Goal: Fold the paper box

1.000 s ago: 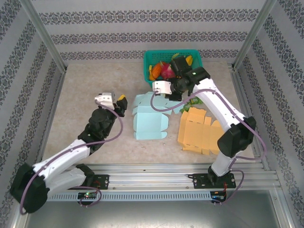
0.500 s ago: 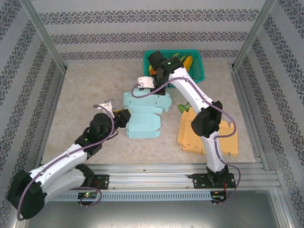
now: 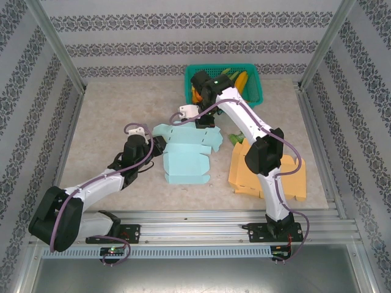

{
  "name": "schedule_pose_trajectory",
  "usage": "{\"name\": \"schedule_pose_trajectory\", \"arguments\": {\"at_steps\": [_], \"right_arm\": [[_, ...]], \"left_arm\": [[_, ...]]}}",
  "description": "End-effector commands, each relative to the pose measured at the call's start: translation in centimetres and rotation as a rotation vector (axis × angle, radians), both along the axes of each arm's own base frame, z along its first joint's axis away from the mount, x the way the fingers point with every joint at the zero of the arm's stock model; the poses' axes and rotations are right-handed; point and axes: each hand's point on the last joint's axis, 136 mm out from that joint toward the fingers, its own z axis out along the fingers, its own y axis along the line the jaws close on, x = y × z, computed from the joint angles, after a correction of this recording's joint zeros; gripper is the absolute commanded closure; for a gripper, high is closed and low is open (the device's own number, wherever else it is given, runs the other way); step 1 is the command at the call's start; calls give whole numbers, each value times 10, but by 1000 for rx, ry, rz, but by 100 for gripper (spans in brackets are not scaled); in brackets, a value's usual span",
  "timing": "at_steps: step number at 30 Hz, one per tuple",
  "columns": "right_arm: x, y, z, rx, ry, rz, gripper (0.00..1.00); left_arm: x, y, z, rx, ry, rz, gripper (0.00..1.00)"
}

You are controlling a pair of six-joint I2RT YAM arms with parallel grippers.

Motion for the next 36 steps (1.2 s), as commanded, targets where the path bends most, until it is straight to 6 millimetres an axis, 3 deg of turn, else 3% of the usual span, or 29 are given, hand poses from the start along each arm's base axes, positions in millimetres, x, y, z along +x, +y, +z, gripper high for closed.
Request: {"name": "schedule_pose_trajectory", "arguments": {"at_steps": [1, 10, 26, 31, 36], "right_arm": [[-5, -5, 6, 19, 3, 21, 100], [2, 3, -1, 20, -63, 24, 100], [-6, 23, 1, 71, -56, 42, 100], [-1, 31, 0, 117, -99, 33, 100], [8, 31, -4, 143, -179, -3, 100]], "left_arm": [[13, 11, 36, -37, -101, 65, 74], [24, 5, 47, -10, -108, 44, 75], [30, -47, 43, -44, -111, -109, 77], [34, -41, 31, -13, -84, -75, 75], [25, -12, 9, 35, -45, 6, 72]]}}
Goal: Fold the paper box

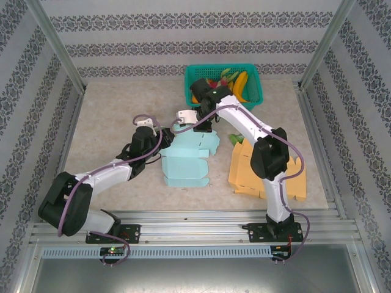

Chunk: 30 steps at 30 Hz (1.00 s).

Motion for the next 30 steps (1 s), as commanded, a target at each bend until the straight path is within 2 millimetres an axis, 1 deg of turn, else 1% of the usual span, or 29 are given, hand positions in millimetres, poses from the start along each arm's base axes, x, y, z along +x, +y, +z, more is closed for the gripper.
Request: {"name": "schedule_pose_trajectory", "arguments": {"at_steps": [1, 3, 6, 8, 11, 18, 27, 30], "right_arm": [[3, 15, 19, 85, -91, -6, 100], [9, 13, 19, 88, -131, -38, 100], [13, 9, 15, 85, -176, -60, 100], [14, 7, 13, 80, -188, -61, 100], [13, 5, 9, 72, -179, -67, 100], [14, 5, 7, 81, -171, -107, 100], [26, 1, 9, 103, -202, -233, 100], [28, -1, 11, 124, -231, -268, 100]], "left_arm": [[-5, 23, -8, 36, -3, 62, 72], [-12, 39, -28, 42, 57, 98, 72], [-24, 55, -55, 34, 121, 131, 73], [-29, 61, -67, 44, 144, 147, 73], [-33, 60, -72, 37, 154, 137, 73], [-31, 41, -55, -45, 125, 75, 75], [-36, -11, -34, -129, 95, -53, 75], [-38, -22, -28, -134, 86, -76, 75]]}}
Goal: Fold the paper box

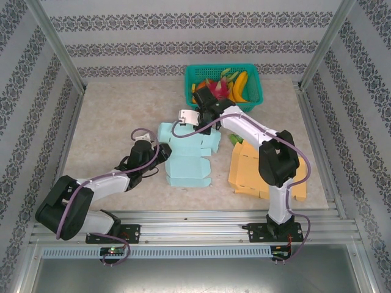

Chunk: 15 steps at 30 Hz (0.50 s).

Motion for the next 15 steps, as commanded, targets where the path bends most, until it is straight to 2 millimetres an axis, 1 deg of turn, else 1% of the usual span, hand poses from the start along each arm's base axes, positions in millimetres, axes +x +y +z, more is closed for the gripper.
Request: {"name": "schedule_pose_trajectory", "arguments": {"at_steps": [1, 6, 9, 11, 15], "right_arm": [[4, 5, 24, 86, -74, -66, 100], [-9, 7, 21, 127, -91, -36, 100], [-11, 3, 19, 127, -133, -35, 100], [-8, -2, 17, 110, -171, -42, 100], [-2, -11, 17, 34, -278, -36, 100]], "left_arm": [[4, -25, 26, -65, -56, -49, 75], [4, -19, 15, -22, -39, -22, 75], [-3, -15, 23, -1, -74, -37, 72], [-11, -3, 26, 53, -95, -25, 69], [-34, 31, 22, 161, -141, 36, 61]]}}
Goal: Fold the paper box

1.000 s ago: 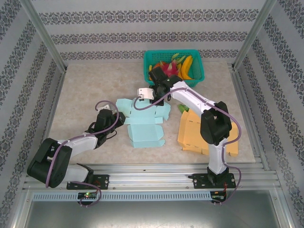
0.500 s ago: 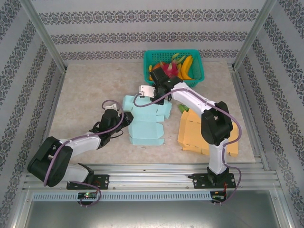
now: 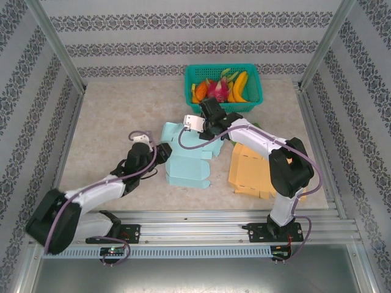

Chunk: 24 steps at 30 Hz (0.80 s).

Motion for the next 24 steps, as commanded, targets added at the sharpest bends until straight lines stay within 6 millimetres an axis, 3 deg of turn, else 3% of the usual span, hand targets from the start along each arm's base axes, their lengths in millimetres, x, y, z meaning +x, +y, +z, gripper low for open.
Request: {"name": "schedule_pose_trajectory", "arguments": {"at_steps": [1, 4, 11, 18, 24], "right_arm": [[11, 3, 23, -25, -172, 4, 100], [8, 11, 34, -40, -271, 36, 100], [-34, 47, 45, -42, -440, 254, 100], [-54, 70, 29, -102, -537, 357, 100], [-57, 82, 9, -124, -532, 397, 100]], "left_arm": [[-22, 26, -15, 132, -32, 29, 60], [-42, 37, -12, 165, -98, 7, 55], [-72, 84, -16, 243, -193, 134, 55], [-90, 95, -23, 227, -253, 143, 50], [-85, 93, -24, 248, -256, 136, 50]]}}
